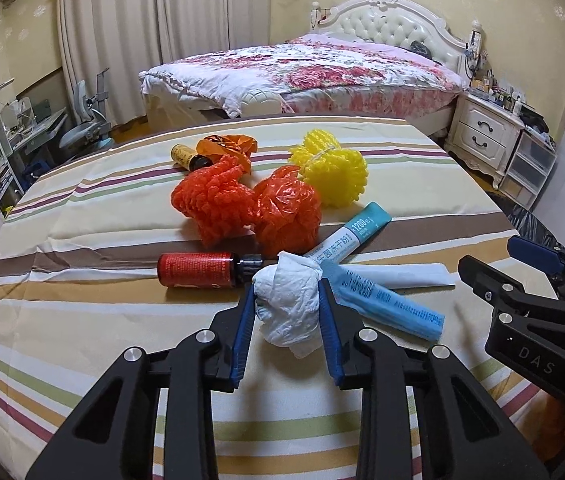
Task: Collect trash
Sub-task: 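Grasp the white crumpled tissue with the left tool while the right tool grasps the blue tube, then carry the tissue and blue tube with both tools over the trash bin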
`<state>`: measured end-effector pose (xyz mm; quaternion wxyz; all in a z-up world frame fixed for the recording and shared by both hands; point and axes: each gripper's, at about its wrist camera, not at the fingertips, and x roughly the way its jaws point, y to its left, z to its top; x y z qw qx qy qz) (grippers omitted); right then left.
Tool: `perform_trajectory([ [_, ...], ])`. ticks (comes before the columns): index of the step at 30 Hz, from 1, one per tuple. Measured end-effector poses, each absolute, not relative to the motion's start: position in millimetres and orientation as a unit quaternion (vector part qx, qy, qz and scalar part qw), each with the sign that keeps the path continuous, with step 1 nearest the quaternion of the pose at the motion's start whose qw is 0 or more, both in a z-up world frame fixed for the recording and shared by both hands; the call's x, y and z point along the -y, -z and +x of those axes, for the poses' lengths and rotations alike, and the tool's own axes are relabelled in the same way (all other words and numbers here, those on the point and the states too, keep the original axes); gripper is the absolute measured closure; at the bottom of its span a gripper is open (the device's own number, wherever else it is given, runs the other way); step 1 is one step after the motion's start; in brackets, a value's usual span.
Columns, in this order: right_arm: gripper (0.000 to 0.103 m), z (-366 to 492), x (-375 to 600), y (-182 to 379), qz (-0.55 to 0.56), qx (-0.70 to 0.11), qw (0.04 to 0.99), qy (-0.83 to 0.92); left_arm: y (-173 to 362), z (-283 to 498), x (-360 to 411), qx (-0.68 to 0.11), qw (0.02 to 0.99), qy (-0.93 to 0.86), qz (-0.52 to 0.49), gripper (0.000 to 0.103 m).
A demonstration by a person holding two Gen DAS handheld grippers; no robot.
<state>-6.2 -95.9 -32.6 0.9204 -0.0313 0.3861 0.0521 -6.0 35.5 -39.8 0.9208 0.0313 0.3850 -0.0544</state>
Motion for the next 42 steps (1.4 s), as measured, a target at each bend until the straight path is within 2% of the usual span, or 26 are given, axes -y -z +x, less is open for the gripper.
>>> perform_trajectory([
  [19, 0.039, -20, 37, 41, -0.084, -0.403, 0.902, -0.128, 42, -27, -103, -0.387, 0.922, -0.004, -0.001, 0.071],
  [22, 0.052, -19, 30, 45, -0.096, -0.412, 0.896, -0.137, 43, -30, -108, -0.389, 0.921, -0.007, -0.007, 0.071],
  [24, 0.067, -20, 26, 49, -0.100, -0.419, 0.890, -0.146, 45, -31, -109, -0.389, 0.921, -0.008, -0.009, 0.071],
  [30, 0.084, -26, 19, 49, -0.108, -0.418, 0.888, -0.160, 46, -33, -110, -0.389, 0.921, -0.008, -0.012, 0.071],
  [33, 0.091, -28, 16, 48, -0.107, -0.418, 0.887, -0.165, 46, -34, -111, -0.388, 0.921, -0.008, -0.014, 0.071],
  [42, 0.092, -33, 22, 33, -0.085, -0.400, 0.897, -0.170, 39, -37, -111, -0.379, 0.925, -0.005, -0.021, 0.071],
])
